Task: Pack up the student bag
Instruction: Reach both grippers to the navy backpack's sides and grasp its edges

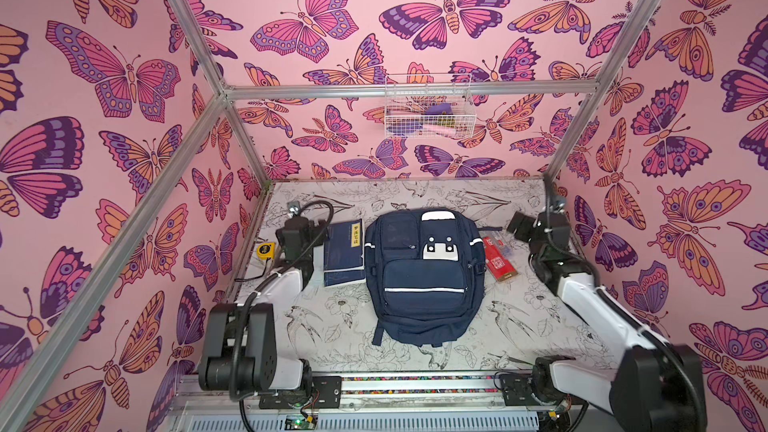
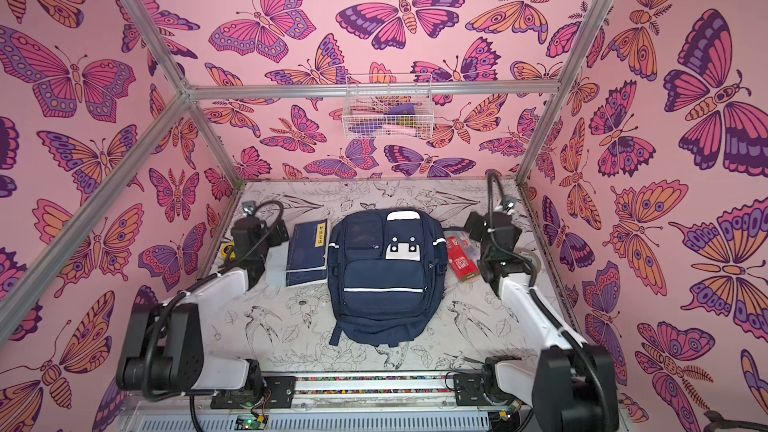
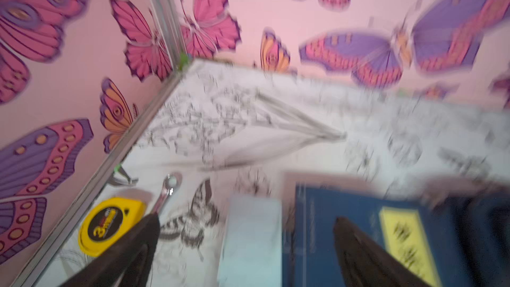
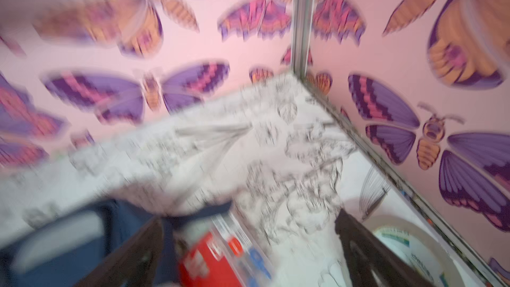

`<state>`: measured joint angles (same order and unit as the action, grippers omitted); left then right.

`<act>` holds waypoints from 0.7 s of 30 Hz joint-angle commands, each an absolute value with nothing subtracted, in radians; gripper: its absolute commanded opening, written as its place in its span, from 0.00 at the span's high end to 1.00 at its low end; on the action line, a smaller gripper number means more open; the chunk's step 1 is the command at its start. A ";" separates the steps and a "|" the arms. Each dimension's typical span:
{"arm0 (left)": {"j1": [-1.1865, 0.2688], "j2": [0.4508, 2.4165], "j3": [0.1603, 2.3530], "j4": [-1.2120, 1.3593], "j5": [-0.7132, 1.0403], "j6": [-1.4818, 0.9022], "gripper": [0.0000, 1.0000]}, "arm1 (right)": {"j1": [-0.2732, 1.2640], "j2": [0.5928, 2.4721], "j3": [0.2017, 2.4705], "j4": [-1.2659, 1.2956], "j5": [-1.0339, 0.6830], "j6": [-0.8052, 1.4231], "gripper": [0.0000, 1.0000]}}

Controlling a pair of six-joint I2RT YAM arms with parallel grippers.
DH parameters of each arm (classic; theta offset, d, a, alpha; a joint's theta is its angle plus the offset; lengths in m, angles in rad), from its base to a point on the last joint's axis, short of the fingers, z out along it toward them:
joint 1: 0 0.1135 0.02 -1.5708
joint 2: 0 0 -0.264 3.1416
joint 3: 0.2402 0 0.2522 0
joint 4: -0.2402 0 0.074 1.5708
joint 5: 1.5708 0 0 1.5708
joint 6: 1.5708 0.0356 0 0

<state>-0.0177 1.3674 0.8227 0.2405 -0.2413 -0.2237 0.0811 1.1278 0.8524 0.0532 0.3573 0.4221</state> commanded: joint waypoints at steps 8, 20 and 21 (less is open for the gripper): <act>-0.509 1.155 0.758 -0.427 -0.035 -0.948 0.00 | 0.211 1.333 1.094 -0.792 0.038 0.595 0.22; -0.681 1.221 0.716 -0.414 0.142 -1.139 0.01 | 0.304 1.601 1.075 -0.761 -0.158 0.485 0.30; -0.683 1.256 0.725 -0.402 0.155 -1.139 0.02 | 0.303 1.642 1.090 -0.763 -0.152 0.479 0.33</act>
